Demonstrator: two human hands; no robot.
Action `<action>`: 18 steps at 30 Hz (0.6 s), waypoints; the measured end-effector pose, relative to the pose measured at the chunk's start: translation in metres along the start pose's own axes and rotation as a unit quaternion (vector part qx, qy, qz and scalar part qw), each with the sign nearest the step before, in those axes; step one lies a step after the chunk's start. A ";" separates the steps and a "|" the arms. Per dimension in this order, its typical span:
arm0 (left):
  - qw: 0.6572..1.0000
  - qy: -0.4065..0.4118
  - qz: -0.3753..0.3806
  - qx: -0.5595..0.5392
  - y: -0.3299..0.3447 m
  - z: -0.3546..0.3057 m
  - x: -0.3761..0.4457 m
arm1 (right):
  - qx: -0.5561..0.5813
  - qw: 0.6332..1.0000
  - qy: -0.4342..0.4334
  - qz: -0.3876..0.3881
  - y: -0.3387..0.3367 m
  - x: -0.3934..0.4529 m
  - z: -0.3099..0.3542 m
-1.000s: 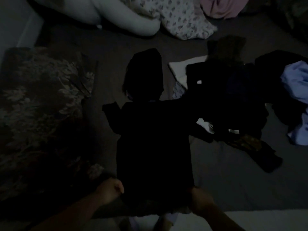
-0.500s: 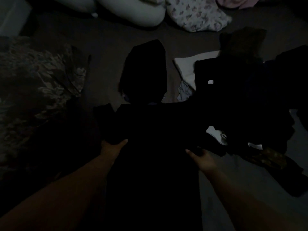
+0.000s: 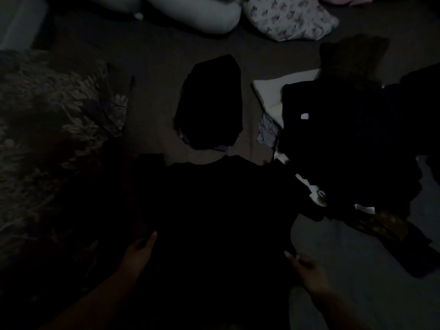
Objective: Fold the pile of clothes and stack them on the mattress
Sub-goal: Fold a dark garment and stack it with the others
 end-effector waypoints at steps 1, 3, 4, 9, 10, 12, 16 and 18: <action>1.000 0.012 0.018 -0.002 0.005 -0.001 -0.005 | 0.014 1.000 0.011 0.003 0.001 -0.002 0.000; 0.999 0.037 0.016 0.004 0.011 -0.011 -0.022 | 0.043 0.999 0.029 0.005 0.002 -0.004 0.000; 0.999 0.041 -0.009 0.011 0.010 -0.014 -0.029 | 0.039 0.999 0.033 0.006 0.002 -0.005 0.000; 0.979 0.163 -0.120 0.034 -0.010 -0.049 -0.057 | 0.048 0.998 -0.036 0.023 0.002 -0.020 0.035; 0.976 0.175 -0.126 0.033 -0.012 -0.057 -0.063 | 0.061 0.996 -0.052 0.025 0.002 -0.023 0.045; 0.971 0.198 -0.135 0.018 -0.017 -0.070 -0.071 | 0.104 0.990 -0.091 0.030 0.000 -0.030 0.065; 0.966 0.203 -0.156 -0.032 -0.029 -0.078 -0.073 | 0.184 0.979 -0.093 0.012 -0.009 -0.034 0.082; 0.962 0.212 -0.172 -0.014 -0.035 -0.080 -0.077 | 0.171 0.981 -0.092 -0.020 -0.019 -0.030 0.084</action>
Point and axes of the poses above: each hand's wrist, its own x-axis towards the middle knuckle, its own y-axis out of the palm, z = x × y, the point moved 7 cm from there along x, towards the middle knuckle, and after that the axes turned 13 degrees about x, right-handed, at the moved point
